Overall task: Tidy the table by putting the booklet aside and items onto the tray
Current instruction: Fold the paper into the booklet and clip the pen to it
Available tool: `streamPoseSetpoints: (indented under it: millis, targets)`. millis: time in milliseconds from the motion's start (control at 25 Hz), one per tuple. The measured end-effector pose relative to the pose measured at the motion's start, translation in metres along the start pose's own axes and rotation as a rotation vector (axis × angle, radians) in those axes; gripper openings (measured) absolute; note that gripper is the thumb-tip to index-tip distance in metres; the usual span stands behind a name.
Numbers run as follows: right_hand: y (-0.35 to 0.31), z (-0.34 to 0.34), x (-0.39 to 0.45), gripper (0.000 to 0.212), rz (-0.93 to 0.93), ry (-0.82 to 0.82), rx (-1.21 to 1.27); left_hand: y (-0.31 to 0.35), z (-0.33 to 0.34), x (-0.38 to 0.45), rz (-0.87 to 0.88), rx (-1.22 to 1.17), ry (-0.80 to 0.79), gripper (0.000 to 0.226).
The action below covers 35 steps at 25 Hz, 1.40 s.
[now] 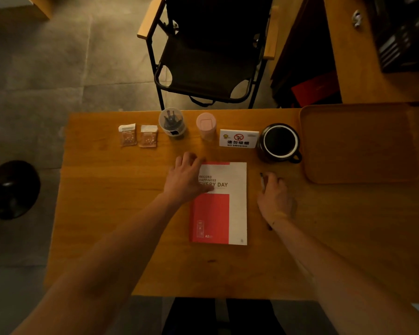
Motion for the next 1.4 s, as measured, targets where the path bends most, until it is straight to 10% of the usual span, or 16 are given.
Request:
streamPoseSetpoints:
  millis: [800, 1200, 1400]
  targets:
    - [-0.121, -0.086, 0.002, 0.044, -0.275, 0.246, 0.794, 0.011, 0.015, -0.040, 0.174, -0.249, 0.159, 0.075]
    - [-0.129, -0.017, 0.028, 0.051, -0.135, -0.171, 0.593, 0.024, 0.004, -0.051, 0.279, -0.343, 0.143, 0.066]
    - [-0.135, -0.003, 0.022, 0.032, -0.193, -0.258, 0.407, -0.012, 0.025, -0.054, -0.078, -1.049, 0.006, 0.056]
Point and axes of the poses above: each hand's wrist, its own x-axis towards the middle knuckle, its own z-axis out of the palm, y = z × x, the point moved 10 cm from there along x, towards the middle knuckle, and after that the axes turned 6 degrees about -y, right-handed, at the moved point
